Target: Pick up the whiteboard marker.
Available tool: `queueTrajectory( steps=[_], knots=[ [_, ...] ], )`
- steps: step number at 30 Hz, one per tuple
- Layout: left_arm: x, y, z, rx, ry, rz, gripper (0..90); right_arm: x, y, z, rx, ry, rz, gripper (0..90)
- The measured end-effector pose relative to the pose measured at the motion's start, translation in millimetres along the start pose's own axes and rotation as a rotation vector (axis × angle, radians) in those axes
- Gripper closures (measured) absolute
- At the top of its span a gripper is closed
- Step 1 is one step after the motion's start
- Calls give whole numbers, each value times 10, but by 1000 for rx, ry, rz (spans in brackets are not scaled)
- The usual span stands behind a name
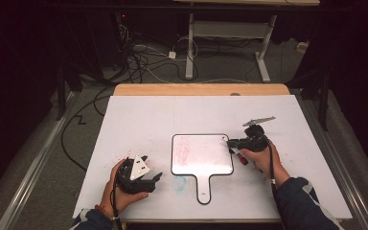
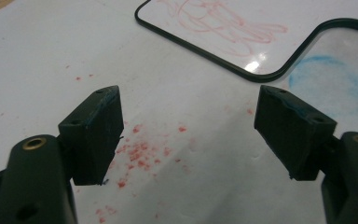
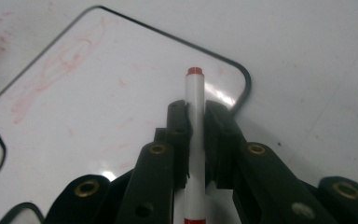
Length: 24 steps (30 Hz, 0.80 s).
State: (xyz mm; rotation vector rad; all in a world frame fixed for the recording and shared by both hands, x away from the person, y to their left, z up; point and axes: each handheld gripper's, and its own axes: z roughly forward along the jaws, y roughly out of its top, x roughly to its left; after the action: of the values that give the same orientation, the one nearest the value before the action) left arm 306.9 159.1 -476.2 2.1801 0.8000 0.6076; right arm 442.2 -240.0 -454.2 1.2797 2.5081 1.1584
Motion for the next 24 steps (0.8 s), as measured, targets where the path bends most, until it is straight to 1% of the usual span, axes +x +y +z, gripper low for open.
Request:
queueTrajectory(
  steps=[1, 2, 3, 4, 5, 6, 7, 9, 10, 11, 12, 13, 14, 15, 16, 17, 18, 19, 20, 21, 22, 23, 24],
  knots=[
    [0, 11, 4, -7, -8, -11, 228, 0, 0, 0, 0, 0, 0, 815],
    [2, 29, 9, -19, -22, -27, 228, 83, 36, -69, -39, 13, -27, 815],
    [8, 57, 14, -31, -40, -46, 228, 83, 36, -69, -39, 13, -27, 815],
    [9, 97, 20, -43, -54, -61, 228, 198, 78, -146, -96, 38, -56, 815],
    [-12, 212, 33, -70, -83, -75, 228, 262, 99, -177, -112, 41, -72, 815],
    [-36, 280, 42, -85, -100, -71, 229, 330, 117, -198, -135, 50, -86, 815],
    [-36, 280, 42, -85, -100, -71, 233, 398, 131, -216, -160, 73, -98, 815],
    [-97, 424, 79, -103, -125, -65, 246, 536, 153, -227, -188, 85, -125, 815],
    [-127, 491, 108, -117, -151, -70, 250, 594, 158, -228, -210, 109, -135, 815],
    [-158, 561, 142, -128, -173, -71, 257, 654, 160, -225, -223, 118, -143, 815],
    [-191, 629, 180, -136, -189, -70, 257, 654, 160, -225, -223, 118, -143, 815],
    [-217, 694, 221, -144, -212, -75, 271, 745, 156, -219, -256, 141, -156, 815],
    [-256, 811, 300, -168, -265, -104, 276, 783, 149, -218, -274, 152, -161, 815],
    [-256, 811, 300, -168, -265, -104, 276, 820, 141, -214, -286, 151, -169, 815],
    [-283, 920, 372, -184, -294, -124, 278, 848, 130, -210, -301, 163, -172, 815],
    [-289, 968, 405, -195, -309, -141, 289, 872, 119, -210, -313, 167, -175, 815],
    [-289, 968, 405, -195, -309, -141, 301, 895, 109, -211, -324, 169, -173, 815],
    [-296, 1014, 438, -201, -322, -157, 308, 910, 98, -214, -339, 182, -168, 816],
    [-318, 1094, 490, -202, -333, -158, 315, 925, 88, -216, -351, 182, -169, 816],
    [-318, 1094, 490, -202, -333, -158, 329, 925, 88, -216, -351, 182, -169, 816],
    [-325, 1126, 518, -199, -336, -153, 357, 946, 70, -228, -376, 188, -165, 816],
    [-348, 1170, 601, -207, -357, -188, 366, 950, 63, -236, -388, 185, -161, 815],
    [-357, 1182, 636, -212, -375, -194, 373, 953, 56, -246, -396, 179, -157, 815]
  ],
)
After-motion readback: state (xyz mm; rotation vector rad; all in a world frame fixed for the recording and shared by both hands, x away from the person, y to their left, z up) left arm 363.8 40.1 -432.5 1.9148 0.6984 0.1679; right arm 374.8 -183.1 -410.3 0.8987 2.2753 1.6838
